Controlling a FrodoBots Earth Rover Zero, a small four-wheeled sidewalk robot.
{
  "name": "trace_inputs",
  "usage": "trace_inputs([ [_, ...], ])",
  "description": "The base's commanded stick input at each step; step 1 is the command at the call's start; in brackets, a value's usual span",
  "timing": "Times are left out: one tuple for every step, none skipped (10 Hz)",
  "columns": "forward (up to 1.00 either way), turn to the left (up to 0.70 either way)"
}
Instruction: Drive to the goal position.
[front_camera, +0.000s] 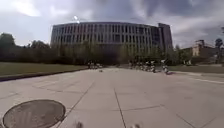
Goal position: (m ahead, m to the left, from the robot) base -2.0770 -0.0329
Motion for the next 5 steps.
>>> trace_inputs([
  [0.62, -0.01],
  [0.61, -0.01],
  [0.61, -0.01],
  [0.62, -0.01],
  [0.62, -0.01],
])
